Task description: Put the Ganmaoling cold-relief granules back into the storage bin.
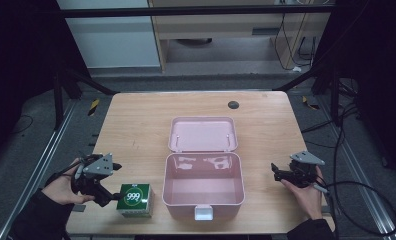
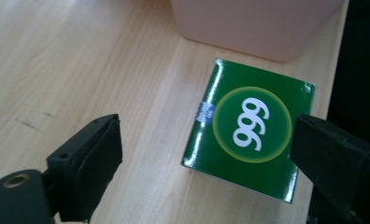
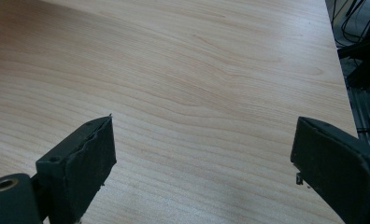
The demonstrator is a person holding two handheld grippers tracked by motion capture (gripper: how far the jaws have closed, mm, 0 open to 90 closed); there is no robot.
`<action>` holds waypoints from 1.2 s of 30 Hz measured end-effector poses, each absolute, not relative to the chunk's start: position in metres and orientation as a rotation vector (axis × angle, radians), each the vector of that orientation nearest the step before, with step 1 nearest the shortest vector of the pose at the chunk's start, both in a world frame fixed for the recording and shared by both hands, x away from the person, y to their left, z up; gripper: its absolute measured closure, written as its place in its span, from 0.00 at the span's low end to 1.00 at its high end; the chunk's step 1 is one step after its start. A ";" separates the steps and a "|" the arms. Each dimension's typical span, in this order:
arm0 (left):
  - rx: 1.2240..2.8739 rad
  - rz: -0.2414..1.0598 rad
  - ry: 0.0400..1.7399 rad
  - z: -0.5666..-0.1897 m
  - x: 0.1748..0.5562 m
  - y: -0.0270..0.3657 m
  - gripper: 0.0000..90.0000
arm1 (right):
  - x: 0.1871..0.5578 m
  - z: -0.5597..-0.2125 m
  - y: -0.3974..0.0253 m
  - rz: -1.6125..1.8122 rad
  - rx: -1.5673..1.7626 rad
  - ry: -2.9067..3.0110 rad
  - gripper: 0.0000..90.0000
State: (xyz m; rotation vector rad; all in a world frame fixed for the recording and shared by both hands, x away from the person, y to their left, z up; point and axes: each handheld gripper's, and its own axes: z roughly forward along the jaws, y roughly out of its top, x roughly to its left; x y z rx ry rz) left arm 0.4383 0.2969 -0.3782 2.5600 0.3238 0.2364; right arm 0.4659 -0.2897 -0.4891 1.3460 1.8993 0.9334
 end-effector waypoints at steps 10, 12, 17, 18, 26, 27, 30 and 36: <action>2.660 0.198 0.218 -0.386 0.436 0.282 0.06 | 0.466 -0.490 -0.289 0.921 1.342 1.912 0.06; 2.663 0.195 0.211 -0.387 0.436 0.279 0.05 | 0.466 -0.491 -0.289 0.916 1.340 1.915 0.06; 2.698 0.182 0.171 -0.390 0.435 0.272 0.05 | 0.467 -0.491 -0.288 0.909 1.339 1.925 0.06; 2.710 0.183 0.166 -0.392 0.435 0.270 0.05 | 0.467 -0.491 -0.288 0.908 1.340 1.924 0.05; 2.733 0.170 0.139 -0.401 0.437 0.262 0.05 | 0.467 -0.492 -0.287 0.906 1.342 1.934 0.05; 2.738 0.167 0.133 -0.402 0.438 0.261 0.05 | 0.467 -0.492 -0.287 0.900 1.337 1.936 0.05; 2.738 0.157 0.130 -0.406 0.437 0.258 0.05 | 0.467 -0.493 -0.287 0.894 1.339 1.943 0.05; 2.768 0.141 0.108 -0.413 0.436 0.253 0.05 | 0.468 -0.494 -0.286 0.887 1.339 1.952 0.04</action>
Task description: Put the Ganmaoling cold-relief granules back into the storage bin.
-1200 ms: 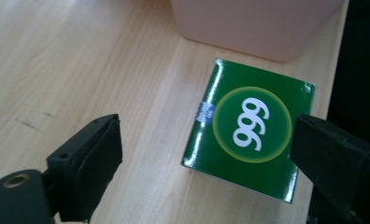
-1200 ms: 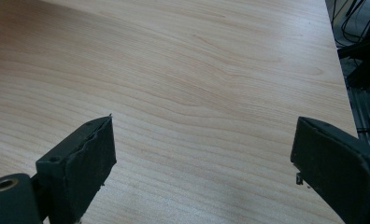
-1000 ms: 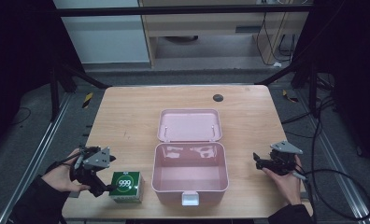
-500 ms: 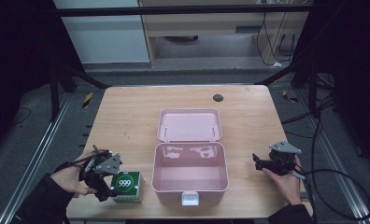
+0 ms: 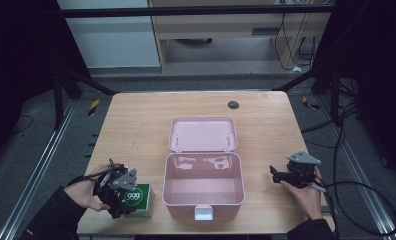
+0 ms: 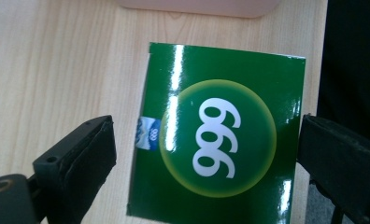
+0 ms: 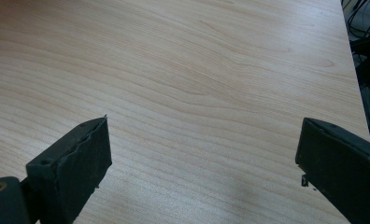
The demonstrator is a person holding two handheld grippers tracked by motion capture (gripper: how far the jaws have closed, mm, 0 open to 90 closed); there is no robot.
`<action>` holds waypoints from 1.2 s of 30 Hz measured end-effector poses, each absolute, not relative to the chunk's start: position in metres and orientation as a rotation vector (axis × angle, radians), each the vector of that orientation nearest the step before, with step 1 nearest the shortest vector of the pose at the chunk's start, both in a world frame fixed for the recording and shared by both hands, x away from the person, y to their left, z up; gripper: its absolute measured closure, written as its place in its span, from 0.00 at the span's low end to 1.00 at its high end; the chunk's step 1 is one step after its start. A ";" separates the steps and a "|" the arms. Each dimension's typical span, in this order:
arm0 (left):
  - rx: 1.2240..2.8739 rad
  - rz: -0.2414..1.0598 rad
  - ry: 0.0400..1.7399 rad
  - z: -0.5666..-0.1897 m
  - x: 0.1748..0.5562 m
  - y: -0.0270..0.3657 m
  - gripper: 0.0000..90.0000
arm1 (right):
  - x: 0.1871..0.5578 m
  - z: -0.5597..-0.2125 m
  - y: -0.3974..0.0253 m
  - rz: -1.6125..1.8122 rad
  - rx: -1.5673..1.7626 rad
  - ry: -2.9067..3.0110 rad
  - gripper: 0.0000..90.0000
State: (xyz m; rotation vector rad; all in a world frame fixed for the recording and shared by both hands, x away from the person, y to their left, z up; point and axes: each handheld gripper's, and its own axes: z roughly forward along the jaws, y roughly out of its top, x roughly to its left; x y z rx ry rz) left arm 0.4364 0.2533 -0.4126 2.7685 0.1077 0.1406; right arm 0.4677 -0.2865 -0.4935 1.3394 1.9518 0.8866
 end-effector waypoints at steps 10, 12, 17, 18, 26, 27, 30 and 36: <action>2.796 0.107 0.093 -0.427 0.438 0.249 0.05 | 0.468 -0.495 -0.286 0.875 1.343 1.962 0.04; 2.799 0.099 0.093 -0.430 0.439 0.248 0.05 | 0.468 -0.495 -0.285 0.872 1.341 1.966 0.04; 2.811 0.082 0.086 -0.435 0.440 0.245 0.05 | 0.469 -0.496 -0.285 0.868 1.342 1.973 0.04; 2.819 0.081 0.081 -0.436 0.441 0.245 0.06 | 0.469 -0.496 -0.285 0.868 1.341 1.974 0.04; 2.844 0.057 0.064 -0.438 0.443 0.243 0.12 | 0.469 -0.496 -0.285 0.865 1.336 1.981 0.04; 2.847 0.055 0.061 -0.437 0.443 0.243 0.12 | 0.469 -0.496 -0.285 0.866 1.333 1.982 0.04; 2.843 0.045 0.060 -0.437 0.444 0.244 0.14 | 0.469 -0.496 -0.285 0.867 1.335 1.983 0.04; 2.841 0.036 0.069 -0.435 0.444 0.245 0.16 | 0.469 -0.497 -0.284 0.865 1.338 1.989 0.04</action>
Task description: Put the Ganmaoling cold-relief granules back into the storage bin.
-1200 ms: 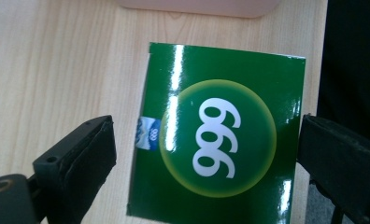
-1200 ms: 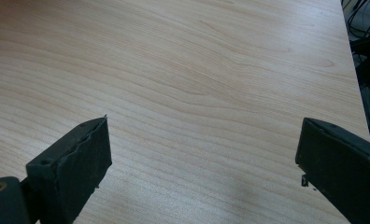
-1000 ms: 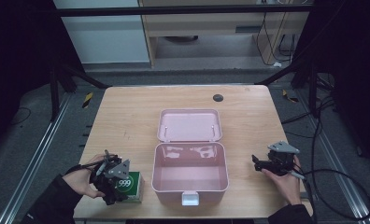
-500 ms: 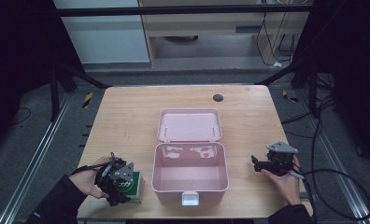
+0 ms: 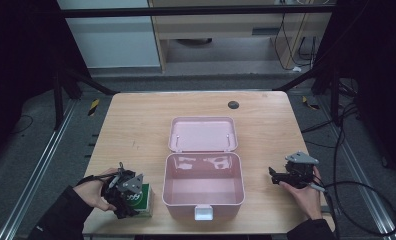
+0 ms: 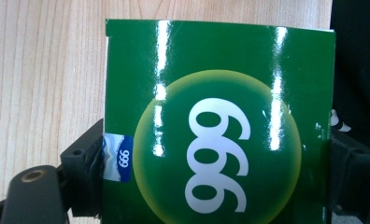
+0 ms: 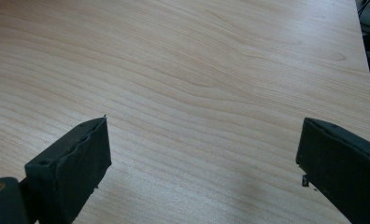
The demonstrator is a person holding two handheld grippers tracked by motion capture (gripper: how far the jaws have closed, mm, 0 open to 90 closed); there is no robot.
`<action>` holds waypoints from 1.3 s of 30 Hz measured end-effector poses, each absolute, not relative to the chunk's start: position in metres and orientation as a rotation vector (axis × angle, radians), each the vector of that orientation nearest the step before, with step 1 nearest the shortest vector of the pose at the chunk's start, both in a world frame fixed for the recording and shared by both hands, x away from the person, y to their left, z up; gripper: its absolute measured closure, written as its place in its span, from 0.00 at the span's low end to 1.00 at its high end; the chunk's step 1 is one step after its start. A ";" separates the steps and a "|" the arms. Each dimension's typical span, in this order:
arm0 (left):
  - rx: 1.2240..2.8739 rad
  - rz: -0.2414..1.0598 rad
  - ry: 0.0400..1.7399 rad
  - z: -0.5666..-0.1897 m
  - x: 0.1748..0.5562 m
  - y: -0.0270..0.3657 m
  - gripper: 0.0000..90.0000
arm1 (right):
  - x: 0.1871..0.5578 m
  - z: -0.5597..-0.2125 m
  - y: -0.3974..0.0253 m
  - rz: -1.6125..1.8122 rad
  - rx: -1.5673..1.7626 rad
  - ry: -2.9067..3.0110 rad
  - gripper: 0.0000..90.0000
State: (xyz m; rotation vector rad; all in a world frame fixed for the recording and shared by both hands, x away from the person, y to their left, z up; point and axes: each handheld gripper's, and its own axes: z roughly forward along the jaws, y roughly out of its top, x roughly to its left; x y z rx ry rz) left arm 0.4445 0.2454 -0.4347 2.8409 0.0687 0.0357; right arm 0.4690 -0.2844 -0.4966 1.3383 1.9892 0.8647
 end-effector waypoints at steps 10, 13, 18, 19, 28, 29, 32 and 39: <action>2.819 0.042 0.102 -0.410 0.444 0.248 0.16 | 0.469 -0.496 -0.285 0.867 1.336 1.993 0.04; 2.813 0.043 0.115 -0.402 0.444 0.247 0.16 | 0.469 -0.496 -0.285 0.868 1.335 1.995 0.04; 2.821 0.053 0.101 -0.389 0.444 0.245 0.16 | 0.469 -0.496 -0.284 0.868 1.335 1.996 0.04; 2.821 0.057 0.098 -0.386 0.444 0.244 0.16 | 0.469 -0.496 -0.284 0.869 1.334 1.997 0.04; 2.815 0.104 0.079 -0.360 0.444 0.241 0.16 | 0.469 -0.496 -0.284 0.869 1.335 1.997 0.04; 2.817 0.111 0.068 -0.357 0.444 0.240 0.16 | 0.469 -0.496 -0.284 0.869 1.335 1.997 0.04; 2.811 0.116 0.069 -0.350 0.444 0.239 0.16 | 0.469 -0.496 -0.284 0.870 1.334 1.997 0.04; 2.805 0.123 0.064 -0.335 0.446 0.236 0.16 | 0.469 -0.497 -0.284 0.868 1.335 1.998 0.04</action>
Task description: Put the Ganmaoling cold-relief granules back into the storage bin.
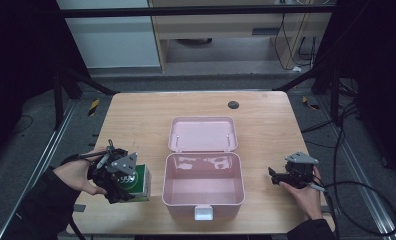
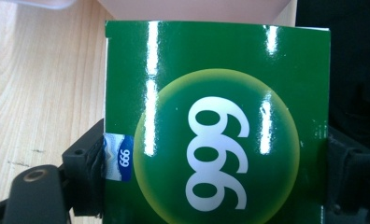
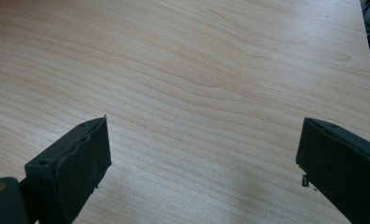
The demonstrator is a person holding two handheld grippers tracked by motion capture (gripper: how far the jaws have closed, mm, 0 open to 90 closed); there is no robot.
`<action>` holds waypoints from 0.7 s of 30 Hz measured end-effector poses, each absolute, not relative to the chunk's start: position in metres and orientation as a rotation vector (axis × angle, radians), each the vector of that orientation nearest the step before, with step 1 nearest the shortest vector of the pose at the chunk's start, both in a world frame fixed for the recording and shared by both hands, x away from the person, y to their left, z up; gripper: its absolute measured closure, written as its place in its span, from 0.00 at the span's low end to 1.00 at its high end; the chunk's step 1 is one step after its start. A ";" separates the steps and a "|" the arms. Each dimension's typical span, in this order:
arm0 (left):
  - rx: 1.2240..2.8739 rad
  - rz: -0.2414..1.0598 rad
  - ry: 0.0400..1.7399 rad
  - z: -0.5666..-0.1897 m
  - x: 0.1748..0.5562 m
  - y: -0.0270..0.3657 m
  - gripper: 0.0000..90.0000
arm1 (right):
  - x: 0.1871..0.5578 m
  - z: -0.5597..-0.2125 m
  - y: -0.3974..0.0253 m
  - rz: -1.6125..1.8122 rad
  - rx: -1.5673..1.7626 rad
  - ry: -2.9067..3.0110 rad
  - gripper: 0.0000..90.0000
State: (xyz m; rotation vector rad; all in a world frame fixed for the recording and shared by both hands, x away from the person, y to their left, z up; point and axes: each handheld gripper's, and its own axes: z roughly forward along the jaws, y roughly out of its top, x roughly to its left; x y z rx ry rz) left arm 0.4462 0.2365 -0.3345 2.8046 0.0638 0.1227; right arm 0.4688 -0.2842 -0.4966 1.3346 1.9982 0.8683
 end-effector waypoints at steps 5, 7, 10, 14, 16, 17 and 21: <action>2.800 0.127 0.052 -0.324 0.446 0.232 0.16 | 0.469 -0.497 -0.284 0.868 1.334 2.001 0.04; 2.797 0.131 0.047 -0.320 0.447 0.230 0.16 | 0.469 -0.497 -0.284 0.869 1.335 2.001 0.04; 2.788 0.134 0.046 -0.315 0.447 0.227 0.16 | 0.469 -0.497 -0.284 0.869 1.335 2.001 0.04; 2.775 0.140 0.031 -0.309 0.448 0.224 0.16 | 0.469 -0.497 -0.284 0.868 1.333 2.004 0.04; 2.778 0.140 0.031 -0.307 0.448 0.223 0.16 | 0.469 -0.497 -0.284 0.868 1.333 2.004 0.04; 2.775 0.143 0.032 -0.306 0.448 0.223 0.16 | 0.469 -0.497 -0.284 0.867 1.331 2.005 0.04; 2.767 0.138 0.032 -0.301 0.450 0.218 0.16 | 0.469 -0.497 -0.284 0.871 1.332 2.005 0.04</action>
